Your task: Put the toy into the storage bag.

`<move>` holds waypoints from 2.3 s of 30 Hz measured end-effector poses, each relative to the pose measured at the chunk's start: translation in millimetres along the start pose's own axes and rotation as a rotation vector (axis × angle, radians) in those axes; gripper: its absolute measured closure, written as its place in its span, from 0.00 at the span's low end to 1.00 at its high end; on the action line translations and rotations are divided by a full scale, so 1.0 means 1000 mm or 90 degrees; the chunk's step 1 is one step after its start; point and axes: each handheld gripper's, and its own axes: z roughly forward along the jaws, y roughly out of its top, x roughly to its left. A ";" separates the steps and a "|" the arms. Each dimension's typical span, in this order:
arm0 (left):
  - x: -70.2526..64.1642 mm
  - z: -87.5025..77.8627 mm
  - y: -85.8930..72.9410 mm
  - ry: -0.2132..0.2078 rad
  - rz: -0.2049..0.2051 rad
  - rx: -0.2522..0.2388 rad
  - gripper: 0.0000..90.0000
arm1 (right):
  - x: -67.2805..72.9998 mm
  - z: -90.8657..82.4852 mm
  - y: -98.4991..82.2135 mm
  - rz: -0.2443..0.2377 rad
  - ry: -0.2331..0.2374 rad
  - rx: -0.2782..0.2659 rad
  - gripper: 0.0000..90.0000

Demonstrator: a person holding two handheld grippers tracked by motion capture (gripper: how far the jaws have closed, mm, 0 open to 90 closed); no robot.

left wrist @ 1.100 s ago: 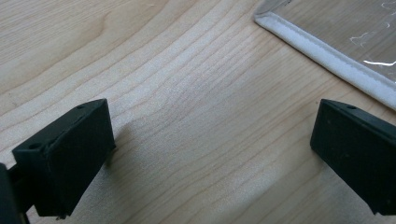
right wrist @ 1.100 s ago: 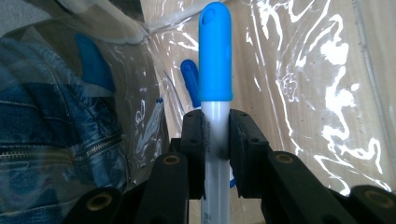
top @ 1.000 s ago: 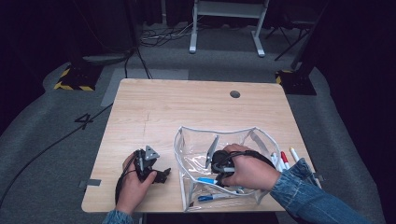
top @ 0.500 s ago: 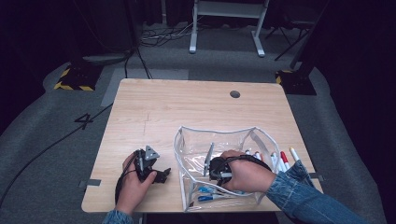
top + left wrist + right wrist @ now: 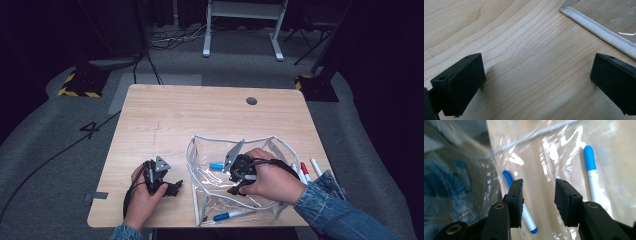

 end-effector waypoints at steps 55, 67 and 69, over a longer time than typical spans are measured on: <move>0.000 0.000 0.000 0.000 -0.006 0.001 0.00 | -0.114 -0.037 -0.273 0.515 -0.218 -0.046 0.61; 0.001 0.000 0.000 0.012 -0.011 -0.002 0.00 | -0.123 0.002 -0.300 0.589 -0.220 0.023 0.67; 0.001 0.000 0.000 0.012 -0.011 -0.002 0.00 | -0.124 0.004 -0.301 0.596 -0.214 0.026 0.69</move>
